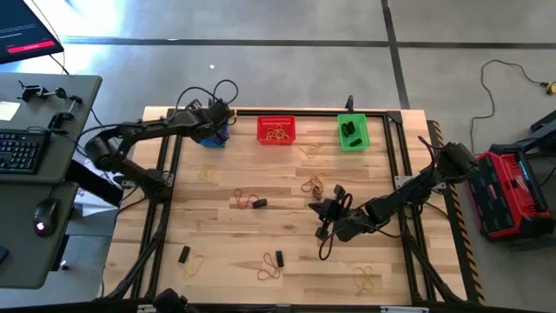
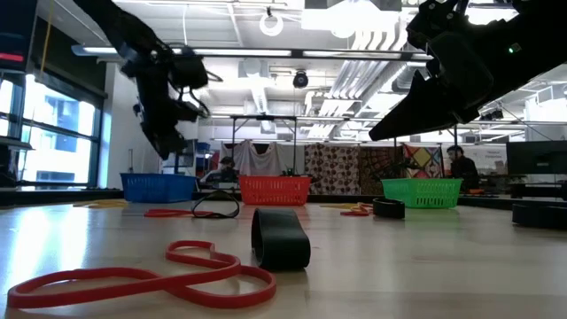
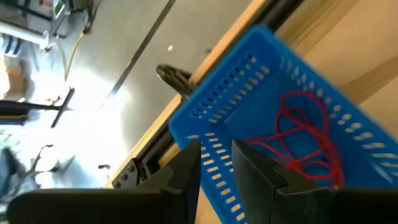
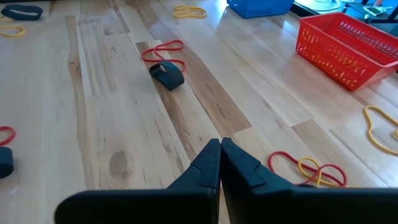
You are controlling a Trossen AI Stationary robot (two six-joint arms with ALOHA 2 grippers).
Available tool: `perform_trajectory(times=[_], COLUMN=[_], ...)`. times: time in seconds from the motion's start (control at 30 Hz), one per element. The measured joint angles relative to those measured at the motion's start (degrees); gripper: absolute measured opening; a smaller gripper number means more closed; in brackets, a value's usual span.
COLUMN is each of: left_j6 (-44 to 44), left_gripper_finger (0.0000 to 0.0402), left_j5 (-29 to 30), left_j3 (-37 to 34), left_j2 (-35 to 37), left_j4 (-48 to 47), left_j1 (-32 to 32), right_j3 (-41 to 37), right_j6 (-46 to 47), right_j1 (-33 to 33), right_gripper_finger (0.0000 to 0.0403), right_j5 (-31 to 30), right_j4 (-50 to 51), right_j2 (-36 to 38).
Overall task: Sort rubber bands into baskets
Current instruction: Put the black rubberband into the green bin
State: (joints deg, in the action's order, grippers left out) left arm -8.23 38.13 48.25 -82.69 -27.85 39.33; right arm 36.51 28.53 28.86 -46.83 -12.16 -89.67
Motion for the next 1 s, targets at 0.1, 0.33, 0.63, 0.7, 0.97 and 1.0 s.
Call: perform_trajectory(times=[0.1,0.33,0.63,0.7,0.97,1.0], left_j6=[0.0,-1.4,3.7,6.0,14.7,15.9], left_gripper_finger=[0.0083,0.0053,0.0006,0.0004,0.0003,0.0003], left_j5=[-3.3,-12.7,-21.5,-22.8,-23.1,-23.1], left_j3=[0.0,0.0,0.0,0.0,-1.4,-2.2], left_j2=[4.5,14.1,21.2,21.8,21.9,21.9], left_j4=[-1.9,-8.9,-21.1,-22.8,-25.6,-25.5], left_j1=[-1.1,-8.3,-23.4,-26.9,-38.1,-39.2], right_j3=[0.0,0.0,0.0,0.0,0.0,0.0], right_j6=[0.0,0.0,0.0,0.0,0.9,1.2], right_j1=[0.0,0.0,0.0,0.0,0.0,0.0], right_gripper_finger=[0.0000,0.0000,0.0000,0.0000,0.0000,0.0000], right_j5=[-0.7,-0.9,-1.9,-2.5,-2.6,-2.6], right_j4=[0.0,0.0,0.0,0.0,0.0,0.0], right_j2=[0.0,0.0,0.0,0.0,0.0,0.0])
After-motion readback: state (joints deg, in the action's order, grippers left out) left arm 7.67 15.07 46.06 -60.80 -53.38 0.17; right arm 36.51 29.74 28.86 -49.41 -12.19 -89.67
